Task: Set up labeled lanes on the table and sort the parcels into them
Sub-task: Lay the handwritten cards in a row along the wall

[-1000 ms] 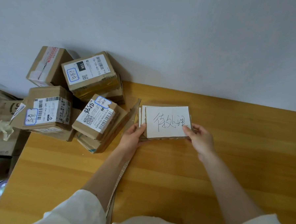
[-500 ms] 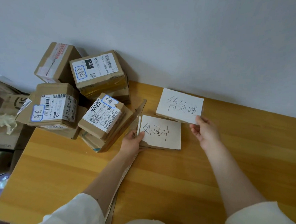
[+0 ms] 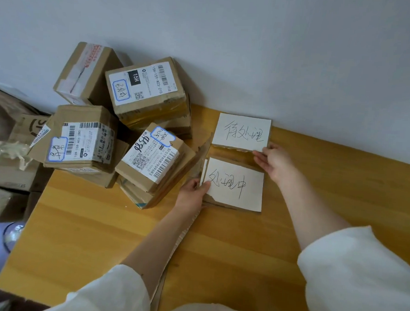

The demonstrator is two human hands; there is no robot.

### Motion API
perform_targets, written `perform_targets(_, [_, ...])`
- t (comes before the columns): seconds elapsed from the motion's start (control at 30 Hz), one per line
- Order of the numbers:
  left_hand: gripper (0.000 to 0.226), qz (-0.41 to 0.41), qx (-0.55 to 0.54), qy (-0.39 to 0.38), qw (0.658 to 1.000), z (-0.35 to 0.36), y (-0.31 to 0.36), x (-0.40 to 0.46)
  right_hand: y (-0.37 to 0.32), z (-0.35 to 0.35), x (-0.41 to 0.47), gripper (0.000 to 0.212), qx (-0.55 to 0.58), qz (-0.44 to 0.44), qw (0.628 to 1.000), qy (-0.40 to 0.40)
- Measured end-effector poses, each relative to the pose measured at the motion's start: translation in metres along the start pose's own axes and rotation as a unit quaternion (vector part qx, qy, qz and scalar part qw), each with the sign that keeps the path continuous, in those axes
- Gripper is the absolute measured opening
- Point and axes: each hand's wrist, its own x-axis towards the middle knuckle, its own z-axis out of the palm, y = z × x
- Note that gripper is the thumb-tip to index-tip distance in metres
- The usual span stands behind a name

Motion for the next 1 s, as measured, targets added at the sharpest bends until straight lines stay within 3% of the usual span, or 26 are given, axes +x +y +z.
perform_targets(0.1, [0.017, -0.003, -0.006, -0.002, 1.0, 0.0, 0.0, 0.001, 0.006, 0.0, 0.004, 0.053, -0.099, -0.059, 0.992, 0.052])
perform_targets(0.17, [0.015, -0.006, -0.012, -0.004, 1.0, 0.001, 0.0, 0.001, 0.01, -0.002, 0.002, 0.052, -0.219, -0.141, 0.961, 0.087])
perform_targets(0.27, [0.012, -0.003, -0.003, -0.004, 1.0, 0.001, -0.001, 0.003, 0.017, -0.002, 0.002, 0.037, -0.325, -0.235, 0.916, 0.005])
perform_targets(0.33, [0.012, -0.003, 0.0, -0.004, 1.0, 0.002, -0.001, 0.002, 0.021, 0.002, 0.003, 0.035, -0.377, -0.238, 0.893, -0.059])
perform_targets(0.43, [0.018, -0.005, -0.004, -0.006, 1.0, 0.002, -0.001, 0.002, 0.023, 0.009, 0.005, 0.037, -0.446, -0.235, 0.859, -0.087])
perform_targets(0.7, [0.01, -0.003, -0.015, -0.007, 1.0, 0.004, 0.004, -0.004, 0.018, 0.009, 0.008, 0.046, -0.451, -0.195, 0.864, -0.108])
perform_targets(0.8, [0.016, -0.005, -0.016, -0.01, 1.0, 0.005, 0.006, -0.007, 0.016, 0.006, 0.002, 0.044, -0.401, -0.203, 0.886, -0.113])
perform_targets(1.0, [0.023, -0.004, -0.039, -0.018, 0.999, 0.002, 0.009, -0.017, 0.02, -0.014, -0.032, 0.033, -0.279, -0.264, 0.923, -0.009])
